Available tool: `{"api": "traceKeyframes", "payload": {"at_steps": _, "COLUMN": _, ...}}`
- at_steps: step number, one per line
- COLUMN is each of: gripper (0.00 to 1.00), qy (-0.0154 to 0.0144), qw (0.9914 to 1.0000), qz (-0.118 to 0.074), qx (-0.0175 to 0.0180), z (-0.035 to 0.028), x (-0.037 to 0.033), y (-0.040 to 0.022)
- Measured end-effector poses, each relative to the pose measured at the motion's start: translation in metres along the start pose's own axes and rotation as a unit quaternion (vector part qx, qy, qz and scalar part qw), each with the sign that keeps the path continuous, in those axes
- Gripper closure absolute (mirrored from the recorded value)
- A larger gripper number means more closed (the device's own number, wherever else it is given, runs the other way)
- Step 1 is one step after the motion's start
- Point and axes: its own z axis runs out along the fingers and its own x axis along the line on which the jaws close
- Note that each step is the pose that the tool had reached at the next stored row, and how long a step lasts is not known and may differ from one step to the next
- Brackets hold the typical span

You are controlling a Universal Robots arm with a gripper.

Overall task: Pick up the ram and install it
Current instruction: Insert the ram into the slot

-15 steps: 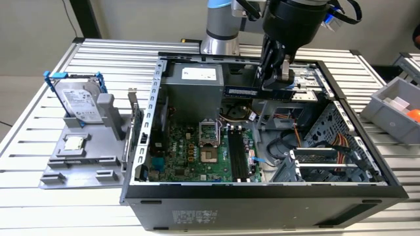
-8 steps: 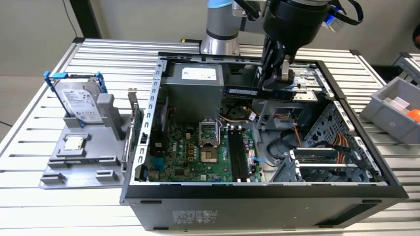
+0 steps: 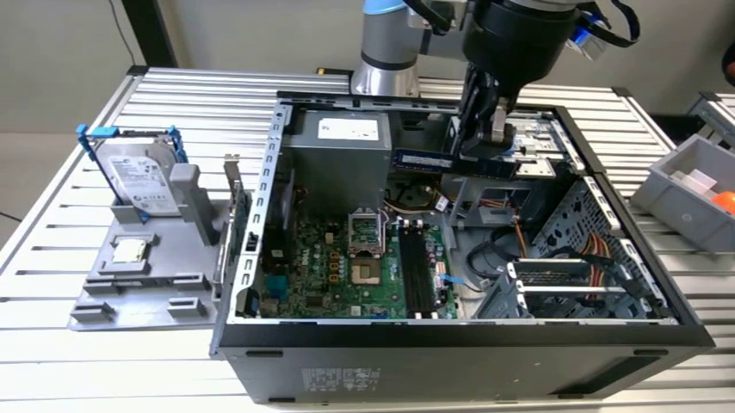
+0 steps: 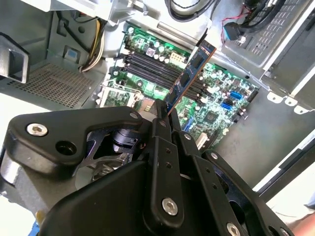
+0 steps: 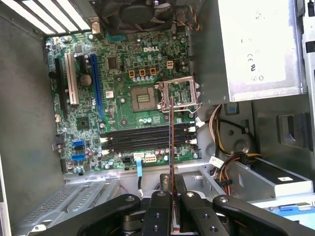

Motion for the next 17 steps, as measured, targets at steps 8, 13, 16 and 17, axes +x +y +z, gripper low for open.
{"api": "traceKeyframes", "payload": {"at_steps": 8, "gripper": 1.0, "qy": -0.0009, "qw": 0.99968, "qz": 0.025, "qx": 0.0003, "z": -0.0001, "x": 0.0033, "y": -0.0005}}
{"api": "traceKeyframes", "payload": {"at_steps": 13, "gripper": 1.0, "qy": -0.0016, "qw": 0.99914, "qz": 0.042, "qx": 0.0005, "z": -0.0001, "x": 0.0056, "y": -0.0009}}
{"api": "traceKeyframes", "payload": {"at_steps": 16, "gripper": 1.0, "qy": -0.0019, "qw": 0.99865, "qz": 0.052, "qx": 0.0006, "z": -0.0001, "x": 0.007, "y": -0.0011}}
{"api": "traceKeyframes", "payload": {"at_steps": 17, "gripper": 1.0, "qy": -0.0021, "qw": 0.99847, "qz": 0.055, "qx": 0.0006, "z": -0.0001, "x": 0.0074, "y": -0.0012}}
